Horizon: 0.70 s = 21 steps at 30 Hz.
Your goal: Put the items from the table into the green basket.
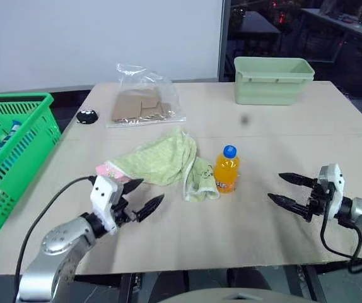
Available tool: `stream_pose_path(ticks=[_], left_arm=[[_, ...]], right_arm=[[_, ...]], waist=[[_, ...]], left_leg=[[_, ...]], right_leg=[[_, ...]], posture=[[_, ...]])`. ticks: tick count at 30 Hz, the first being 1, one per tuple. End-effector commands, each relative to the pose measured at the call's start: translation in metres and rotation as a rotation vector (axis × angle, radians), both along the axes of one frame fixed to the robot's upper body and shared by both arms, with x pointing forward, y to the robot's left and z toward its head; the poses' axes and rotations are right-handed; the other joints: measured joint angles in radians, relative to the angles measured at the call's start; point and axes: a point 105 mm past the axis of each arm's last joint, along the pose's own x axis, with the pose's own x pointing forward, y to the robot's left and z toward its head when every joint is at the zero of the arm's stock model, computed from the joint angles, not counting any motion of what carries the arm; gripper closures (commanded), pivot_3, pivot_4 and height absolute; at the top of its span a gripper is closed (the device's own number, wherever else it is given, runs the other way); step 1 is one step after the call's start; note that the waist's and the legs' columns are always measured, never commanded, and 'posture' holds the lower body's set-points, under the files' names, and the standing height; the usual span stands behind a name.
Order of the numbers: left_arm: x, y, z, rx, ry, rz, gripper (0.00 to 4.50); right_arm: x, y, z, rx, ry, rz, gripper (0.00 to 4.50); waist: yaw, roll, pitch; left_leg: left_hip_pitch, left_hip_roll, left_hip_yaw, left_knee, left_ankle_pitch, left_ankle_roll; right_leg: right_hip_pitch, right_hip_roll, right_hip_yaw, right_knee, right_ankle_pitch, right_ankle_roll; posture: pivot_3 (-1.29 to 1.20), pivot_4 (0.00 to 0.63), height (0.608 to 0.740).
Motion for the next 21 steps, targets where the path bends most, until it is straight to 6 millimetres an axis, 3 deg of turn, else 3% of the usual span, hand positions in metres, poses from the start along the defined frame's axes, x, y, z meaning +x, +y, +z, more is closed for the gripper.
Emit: stream_pose_path(ticks=[1,6,10,16,21], left_arm=[[0.008,-0.015,0.01,0.034,-0.04,-0.035,0.04],[0.027,-0.021,-0.001,0.167,-0.026,-0.015,0.04],[0.041,-0.027,-0.008,0.199,0.004,0.028,0.04],[0.046,-0.047,-0.03,0.254,0.066,0.006,0.04],[0.058,-0.046,-0.041,0.341,0.089,0.066,0.04]], right_arm=[[0.001,0.009,0.032,0.039,-0.084,0.037,0.0],[0.0,0.019,0.055,0.065,-0.126,0.059,0.0],[-0.007,0.024,0.056,0.036,-0.119,0.081,0.0],[-0.014,0.023,0.056,0.013,-0.111,0.072,0.0],[-0.017,0.022,0.056,0.001,-0.106,0.07,0.0]], waist=[[-0.001,0.0,0.0],[-0.003,0.0,0.0],[-0.005,-0.001,0.0],[-0.007,-0.001,0.0],[-0.01,-0.001,0.0]], left_leg=[[0.0,0.0,0.0,0.0,0.0,0.0],[-0.001,0.0,-0.001,0.0,0.0,0.0],[-0.001,0.0,-0.001,0.0,0.0,0.0],[-0.001,0.0,-0.001,0.0,0.0,0.0],[-0.001,0.0,-0.001,0.0,0.0,0.0]], right_leg=[[0.0,0.0,0.0,0.0,0.0,0.0],[0.0,0.001,0.0,0.0,0.0,0.0],[0.0,0.001,0.0,0.0,0.0,0.0],[0.0,0.001,0.0,0.0,0.0,0.0],[0.0,0.002,0.0,0.0,0.0,0.0]], posture=[[-0.02,0.012,0.74],[-0.05,0.01,0.74],[-0.07,0.01,0.74],[-0.09,0.014,0.74],[-0.11,0.019,0.74]])
